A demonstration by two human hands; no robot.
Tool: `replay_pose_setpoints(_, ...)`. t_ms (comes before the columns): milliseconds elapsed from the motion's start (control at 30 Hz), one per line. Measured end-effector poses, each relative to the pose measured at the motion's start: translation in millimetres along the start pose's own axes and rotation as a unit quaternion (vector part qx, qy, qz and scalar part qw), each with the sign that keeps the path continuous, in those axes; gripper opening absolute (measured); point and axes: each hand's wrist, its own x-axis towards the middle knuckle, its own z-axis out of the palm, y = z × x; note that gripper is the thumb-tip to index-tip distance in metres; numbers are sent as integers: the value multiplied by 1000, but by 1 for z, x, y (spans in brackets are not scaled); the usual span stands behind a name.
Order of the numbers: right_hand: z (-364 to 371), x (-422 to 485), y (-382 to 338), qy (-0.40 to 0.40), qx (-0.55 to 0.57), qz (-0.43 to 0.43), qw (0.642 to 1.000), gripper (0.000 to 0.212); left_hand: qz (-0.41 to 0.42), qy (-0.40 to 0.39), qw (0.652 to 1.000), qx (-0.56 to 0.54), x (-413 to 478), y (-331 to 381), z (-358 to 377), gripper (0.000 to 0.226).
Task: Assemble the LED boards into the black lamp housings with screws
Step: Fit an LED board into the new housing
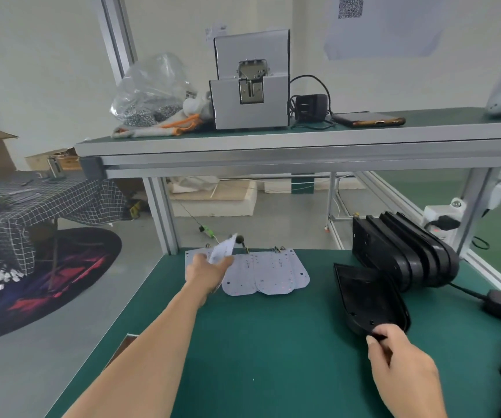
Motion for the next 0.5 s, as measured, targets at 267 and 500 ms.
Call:
replay_pose_setpoints(267,-6,-35,-6,-6,-130,-139,982,14,126,-57,976,-171,-87,24,-28,79)
replay_pose_setpoints(500,-4,-85,-39,-147,-172,-135,965,18,243,-149,942,-178,-195,34,-50,120)
